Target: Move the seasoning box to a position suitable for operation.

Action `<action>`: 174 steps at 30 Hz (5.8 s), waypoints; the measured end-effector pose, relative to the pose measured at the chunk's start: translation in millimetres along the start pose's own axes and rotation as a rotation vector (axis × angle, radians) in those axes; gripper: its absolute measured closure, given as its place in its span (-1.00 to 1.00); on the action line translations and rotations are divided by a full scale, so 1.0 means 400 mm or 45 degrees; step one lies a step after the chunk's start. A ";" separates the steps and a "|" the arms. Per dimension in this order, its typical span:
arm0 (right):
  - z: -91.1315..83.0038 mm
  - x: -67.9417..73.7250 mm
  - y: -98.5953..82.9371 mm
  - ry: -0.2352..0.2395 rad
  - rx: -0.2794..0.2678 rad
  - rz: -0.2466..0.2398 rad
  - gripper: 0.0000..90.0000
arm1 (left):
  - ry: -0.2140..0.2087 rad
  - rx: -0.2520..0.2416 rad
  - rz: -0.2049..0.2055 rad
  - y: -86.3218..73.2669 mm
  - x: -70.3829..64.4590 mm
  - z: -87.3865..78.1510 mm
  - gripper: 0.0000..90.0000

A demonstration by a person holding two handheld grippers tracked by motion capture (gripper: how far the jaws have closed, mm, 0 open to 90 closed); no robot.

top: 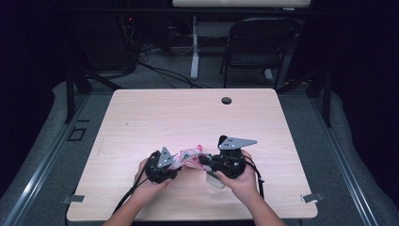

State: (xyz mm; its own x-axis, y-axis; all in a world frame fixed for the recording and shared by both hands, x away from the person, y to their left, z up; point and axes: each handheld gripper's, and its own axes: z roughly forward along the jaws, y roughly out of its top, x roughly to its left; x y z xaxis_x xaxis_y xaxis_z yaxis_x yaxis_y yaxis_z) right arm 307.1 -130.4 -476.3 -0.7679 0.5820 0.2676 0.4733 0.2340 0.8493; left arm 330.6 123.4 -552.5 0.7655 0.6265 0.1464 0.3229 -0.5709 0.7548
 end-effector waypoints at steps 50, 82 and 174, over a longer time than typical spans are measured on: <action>-0.062 -0.016 -0.032 -0.128 -0.015 0.027 0.97 | 0.260 0.009 0.295 0.059 -0.022 0.007 0.36; -0.087 -0.030 -0.067 -0.138 -0.022 0.093 1.00 | 0.401 -0.036 0.447 0.095 -0.043 0.003 0.38; -0.079 -0.036 -0.110 -0.244 0.010 0.072 1.00 | 0.653 -0.049 0.732 0.126 -0.090 -0.028 0.42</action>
State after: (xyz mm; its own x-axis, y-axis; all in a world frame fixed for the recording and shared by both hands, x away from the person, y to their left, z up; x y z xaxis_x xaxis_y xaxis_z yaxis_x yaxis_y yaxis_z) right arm 283.6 -173.7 -503.2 -0.6441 0.7318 0.2229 0.5176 0.2024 0.8313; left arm 313.0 78.0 -512.7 0.4504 0.4095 0.7934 -0.0742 -0.8684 0.4904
